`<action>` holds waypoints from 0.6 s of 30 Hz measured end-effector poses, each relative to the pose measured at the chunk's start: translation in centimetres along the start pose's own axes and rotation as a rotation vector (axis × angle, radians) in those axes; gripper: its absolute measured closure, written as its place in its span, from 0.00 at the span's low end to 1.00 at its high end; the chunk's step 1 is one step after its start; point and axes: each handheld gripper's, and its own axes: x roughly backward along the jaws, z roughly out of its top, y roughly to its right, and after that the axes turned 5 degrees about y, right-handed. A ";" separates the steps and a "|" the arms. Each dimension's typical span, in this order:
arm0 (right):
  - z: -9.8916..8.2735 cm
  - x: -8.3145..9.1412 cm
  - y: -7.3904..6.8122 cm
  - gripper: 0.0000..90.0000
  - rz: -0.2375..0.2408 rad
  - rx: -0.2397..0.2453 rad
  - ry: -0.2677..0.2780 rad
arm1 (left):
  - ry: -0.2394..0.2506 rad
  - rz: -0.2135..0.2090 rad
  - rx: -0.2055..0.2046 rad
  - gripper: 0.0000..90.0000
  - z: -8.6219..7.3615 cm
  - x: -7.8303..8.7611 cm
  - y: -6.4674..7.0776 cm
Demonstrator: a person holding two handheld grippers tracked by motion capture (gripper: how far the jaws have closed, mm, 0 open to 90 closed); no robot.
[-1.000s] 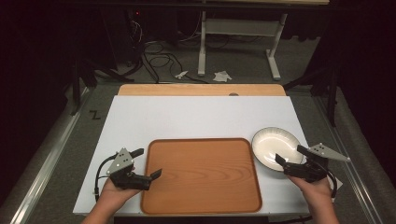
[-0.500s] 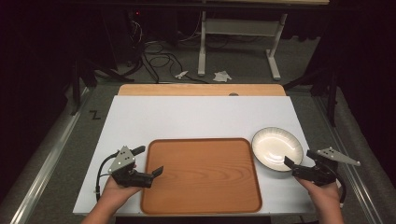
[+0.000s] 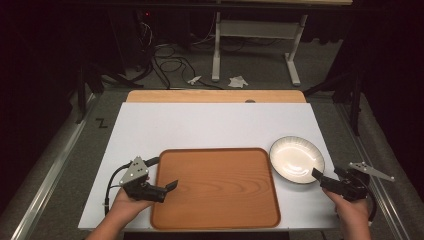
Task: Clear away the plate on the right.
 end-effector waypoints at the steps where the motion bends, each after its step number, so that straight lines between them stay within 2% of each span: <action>1: 0.0 0.0 0.1 0.08 -0.004 -0.006 0.000 | -0.002 -0.001 -0.002 0.01 0.0 0.0 0.0; 7: -0.4 -0.1 0.5 0.16 -0.006 -0.060 -0.012 | 0.001 -0.009 -0.021 0.01 0.1 0.4 0.3; 12: -0.6 -0.3 0.9 0.20 0.007 -0.115 -0.036 | 0.007 -0.008 -0.026 0.01 0.1 0.6 0.6; 15: -0.6 -0.4 1.1 0.21 0.010 -0.138 -0.035 | 0.006 -0.008 -0.038 0.01 0.2 0.6 0.7; 18: -0.7 -0.4 1.2 0.23 0.002 -0.153 -0.035 | 0.011 -0.005 -0.034 0.01 0.2 0.7 0.7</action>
